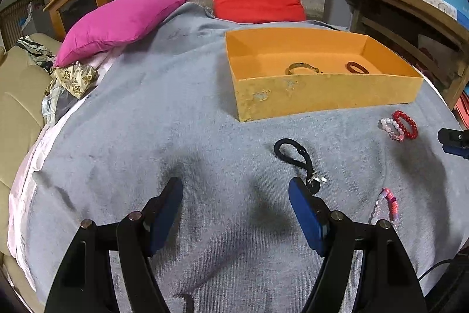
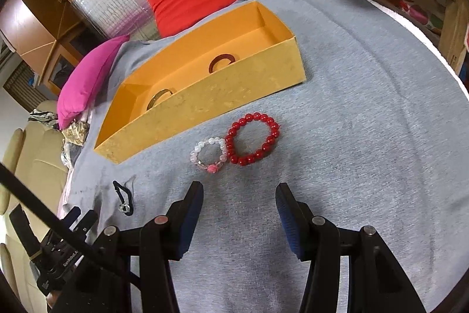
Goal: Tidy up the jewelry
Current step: 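Grasp the black cord keychain with the left gripper while the right gripper grasps the red bead bracelet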
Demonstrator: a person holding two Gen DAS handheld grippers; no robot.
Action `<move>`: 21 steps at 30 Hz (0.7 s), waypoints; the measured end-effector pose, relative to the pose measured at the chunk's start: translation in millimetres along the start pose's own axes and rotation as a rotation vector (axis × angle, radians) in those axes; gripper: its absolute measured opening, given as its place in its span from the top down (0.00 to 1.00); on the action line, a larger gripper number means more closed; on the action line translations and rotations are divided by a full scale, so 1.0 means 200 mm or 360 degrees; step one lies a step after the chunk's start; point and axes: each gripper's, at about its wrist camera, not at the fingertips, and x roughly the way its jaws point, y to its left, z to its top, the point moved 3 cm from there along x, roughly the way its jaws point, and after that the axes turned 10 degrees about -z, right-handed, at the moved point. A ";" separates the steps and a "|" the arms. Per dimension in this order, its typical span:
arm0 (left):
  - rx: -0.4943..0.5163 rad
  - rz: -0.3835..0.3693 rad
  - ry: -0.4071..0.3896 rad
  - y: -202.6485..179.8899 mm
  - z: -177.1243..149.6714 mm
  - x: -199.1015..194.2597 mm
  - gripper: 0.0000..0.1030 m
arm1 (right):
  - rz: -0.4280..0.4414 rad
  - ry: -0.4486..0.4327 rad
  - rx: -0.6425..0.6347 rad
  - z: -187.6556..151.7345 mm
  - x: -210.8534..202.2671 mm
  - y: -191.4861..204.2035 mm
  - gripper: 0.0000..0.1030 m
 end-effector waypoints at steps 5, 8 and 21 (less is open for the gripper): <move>0.0011 -0.0019 -0.0001 -0.01 0.01 0.00 0.27 | 0.0017 0.0025 0.0026 0.00 0.01 0.00 0.47; 0.0016 -0.0036 -0.0002 -0.02 0.01 0.00 0.27 | 0.0021 0.0028 0.0028 0.00 0.02 0.01 0.47; -0.0073 -0.0160 0.0061 -0.04 0.05 0.08 0.27 | 0.0051 0.0065 0.0018 -0.01 0.06 0.03 0.47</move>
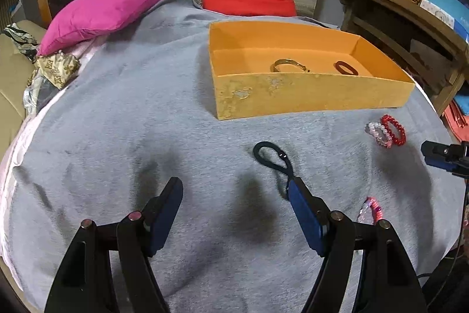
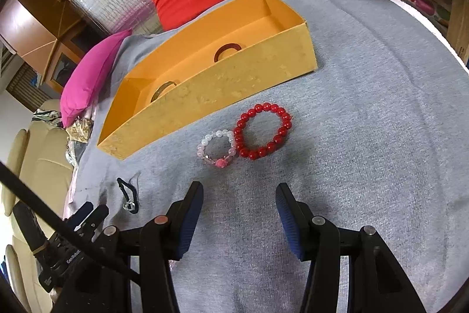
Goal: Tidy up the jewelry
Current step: 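Grasp the black cord keychain with the left gripper while the right gripper grasps the red bead bracelet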
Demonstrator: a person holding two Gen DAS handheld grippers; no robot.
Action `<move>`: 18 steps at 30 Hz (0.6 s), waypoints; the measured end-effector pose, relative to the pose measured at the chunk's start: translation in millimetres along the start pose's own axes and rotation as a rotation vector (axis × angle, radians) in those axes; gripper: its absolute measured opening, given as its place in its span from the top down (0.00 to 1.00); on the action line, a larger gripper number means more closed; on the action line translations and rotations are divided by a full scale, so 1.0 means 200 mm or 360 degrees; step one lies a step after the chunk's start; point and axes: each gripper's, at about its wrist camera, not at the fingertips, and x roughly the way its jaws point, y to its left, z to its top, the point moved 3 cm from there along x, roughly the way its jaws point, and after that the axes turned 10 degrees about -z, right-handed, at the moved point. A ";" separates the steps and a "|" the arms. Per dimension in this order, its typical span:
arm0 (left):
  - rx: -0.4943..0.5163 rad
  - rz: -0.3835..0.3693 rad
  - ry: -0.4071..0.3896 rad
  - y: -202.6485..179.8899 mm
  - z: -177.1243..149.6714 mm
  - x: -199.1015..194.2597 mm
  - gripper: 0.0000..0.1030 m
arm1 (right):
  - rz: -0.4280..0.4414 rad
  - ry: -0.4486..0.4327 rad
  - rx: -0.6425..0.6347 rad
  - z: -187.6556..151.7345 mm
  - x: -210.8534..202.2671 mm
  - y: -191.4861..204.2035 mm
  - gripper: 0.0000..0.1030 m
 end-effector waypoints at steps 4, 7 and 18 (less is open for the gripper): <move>-0.0015 -0.0051 0.0016 -0.03 0.04 0.04 0.27 | -0.0025 -0.0038 0.0046 0.03 -0.02 -0.05 0.47; -0.0028 -0.0050 0.0022 -0.05 0.07 0.08 0.27 | -0.0052 -0.0067 0.0098 0.07 -0.02 -0.10 0.47; -0.0207 -0.0178 0.0124 -0.01 0.12 0.26 0.69 | -0.0173 -0.0071 0.0142 0.27 0.12 -0.13 0.47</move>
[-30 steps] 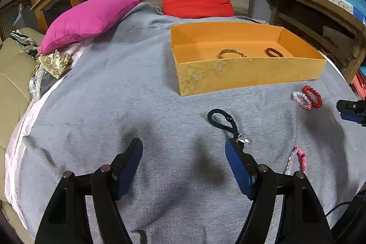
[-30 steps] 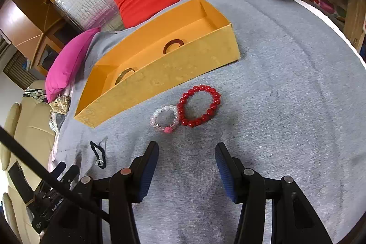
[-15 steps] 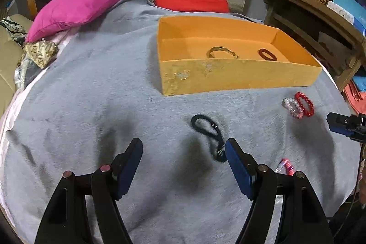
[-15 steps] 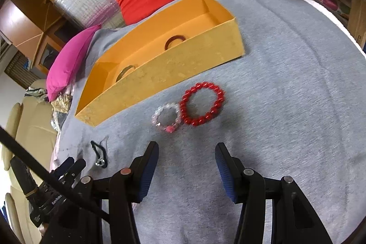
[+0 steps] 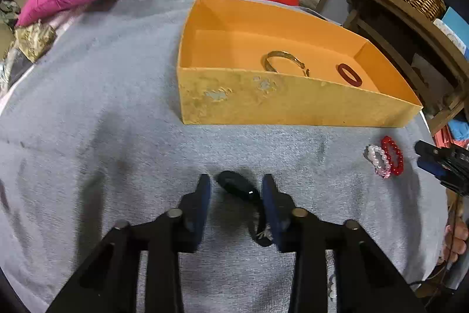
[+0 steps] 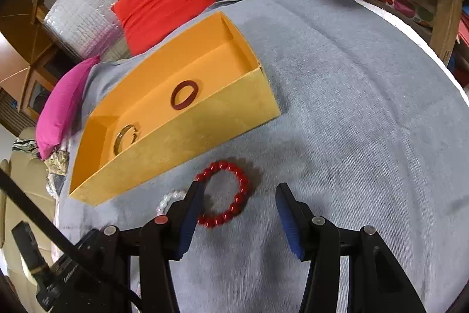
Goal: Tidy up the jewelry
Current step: 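Grasp the black cord keychain with the left gripper while the right gripper grasps the red bead bracelet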
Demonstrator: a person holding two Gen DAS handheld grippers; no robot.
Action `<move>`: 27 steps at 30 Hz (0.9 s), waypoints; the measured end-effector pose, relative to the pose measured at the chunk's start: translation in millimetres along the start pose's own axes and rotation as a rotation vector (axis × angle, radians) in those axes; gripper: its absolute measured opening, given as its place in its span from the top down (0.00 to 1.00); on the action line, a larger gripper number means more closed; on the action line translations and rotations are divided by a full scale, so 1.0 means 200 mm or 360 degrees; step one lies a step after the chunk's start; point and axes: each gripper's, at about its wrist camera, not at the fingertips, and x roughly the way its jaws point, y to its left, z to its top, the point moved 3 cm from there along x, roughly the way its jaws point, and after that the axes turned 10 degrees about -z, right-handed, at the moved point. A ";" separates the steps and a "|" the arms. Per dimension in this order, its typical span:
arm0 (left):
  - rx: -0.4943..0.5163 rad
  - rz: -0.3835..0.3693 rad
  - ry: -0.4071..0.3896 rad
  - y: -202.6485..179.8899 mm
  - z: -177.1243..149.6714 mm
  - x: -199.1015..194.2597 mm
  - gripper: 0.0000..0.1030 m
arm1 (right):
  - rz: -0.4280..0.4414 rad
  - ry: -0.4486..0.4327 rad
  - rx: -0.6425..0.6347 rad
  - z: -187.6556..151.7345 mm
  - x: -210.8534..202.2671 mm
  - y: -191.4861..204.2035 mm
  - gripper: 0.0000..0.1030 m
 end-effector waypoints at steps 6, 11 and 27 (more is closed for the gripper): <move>-0.0006 -0.0053 0.0026 0.01 -0.03 0.00 0.80 | -0.0034 0.0022 -0.0034 0.02 0.09 0.04 0.57; -0.0038 -0.0059 0.0049 0.06 -0.05 -0.01 0.80 | -0.0108 0.0047 -0.0082 0.01 0.16 0.09 0.67; 0.0040 -0.0164 -0.0003 0.04 -0.05 -0.08 0.91 | -0.0129 -0.0191 -0.0215 -0.02 0.00 0.16 0.90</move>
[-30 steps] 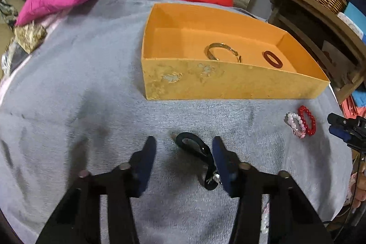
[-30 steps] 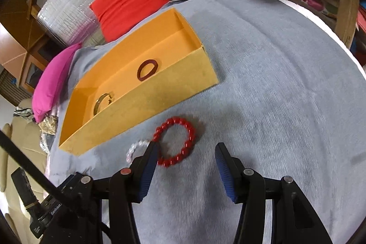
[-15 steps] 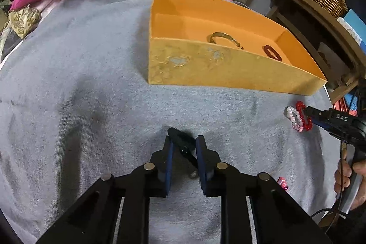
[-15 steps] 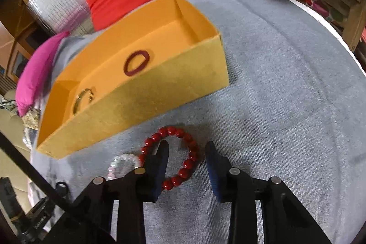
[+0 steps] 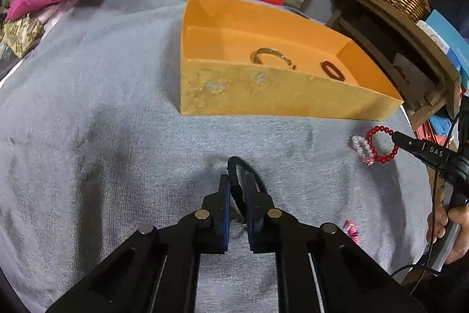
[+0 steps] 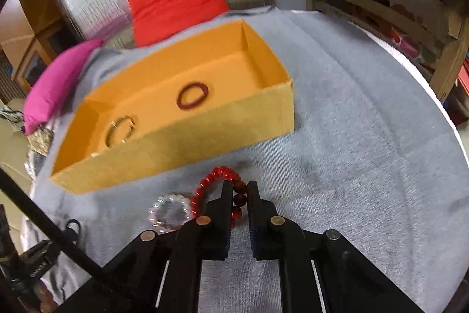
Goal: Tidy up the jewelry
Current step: 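Grasp the black cord keychain with the left gripper while the right gripper grasps the red bead bracelet, then lift the keychain with the left gripper while the right gripper lifts the red bracelet toward the tray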
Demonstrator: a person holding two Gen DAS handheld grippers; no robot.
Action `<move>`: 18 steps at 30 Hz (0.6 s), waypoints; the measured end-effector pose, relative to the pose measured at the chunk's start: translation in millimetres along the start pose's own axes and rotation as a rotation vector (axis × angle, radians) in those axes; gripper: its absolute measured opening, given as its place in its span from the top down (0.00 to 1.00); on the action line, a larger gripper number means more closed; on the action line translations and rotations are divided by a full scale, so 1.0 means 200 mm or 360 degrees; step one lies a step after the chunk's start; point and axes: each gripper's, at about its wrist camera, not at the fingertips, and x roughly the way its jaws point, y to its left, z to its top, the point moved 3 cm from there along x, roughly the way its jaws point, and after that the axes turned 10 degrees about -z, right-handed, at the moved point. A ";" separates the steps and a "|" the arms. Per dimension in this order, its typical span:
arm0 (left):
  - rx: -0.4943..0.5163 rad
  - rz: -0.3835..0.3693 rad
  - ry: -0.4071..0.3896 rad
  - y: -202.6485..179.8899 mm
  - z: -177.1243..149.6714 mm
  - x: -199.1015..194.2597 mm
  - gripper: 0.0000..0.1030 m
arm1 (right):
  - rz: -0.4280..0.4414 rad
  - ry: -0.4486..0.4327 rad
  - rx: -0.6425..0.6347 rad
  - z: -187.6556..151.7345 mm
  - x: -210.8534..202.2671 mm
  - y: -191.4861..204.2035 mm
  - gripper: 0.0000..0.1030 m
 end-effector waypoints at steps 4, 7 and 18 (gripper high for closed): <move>0.0050 -0.0037 -0.0032 -0.05 0.01 -0.03 0.91 | 0.0056 -0.0069 0.0024 0.02 -0.07 -0.02 0.90; 0.0099 -0.0041 -0.0060 -0.08 0.01 -0.05 0.91 | 0.0090 -0.0111 0.0033 0.02 -0.11 -0.03 0.90; 0.0179 -0.0105 -0.0116 -0.17 0.02 -0.10 0.91 | 0.0188 -0.0220 0.0035 0.02 -0.24 -0.02 0.90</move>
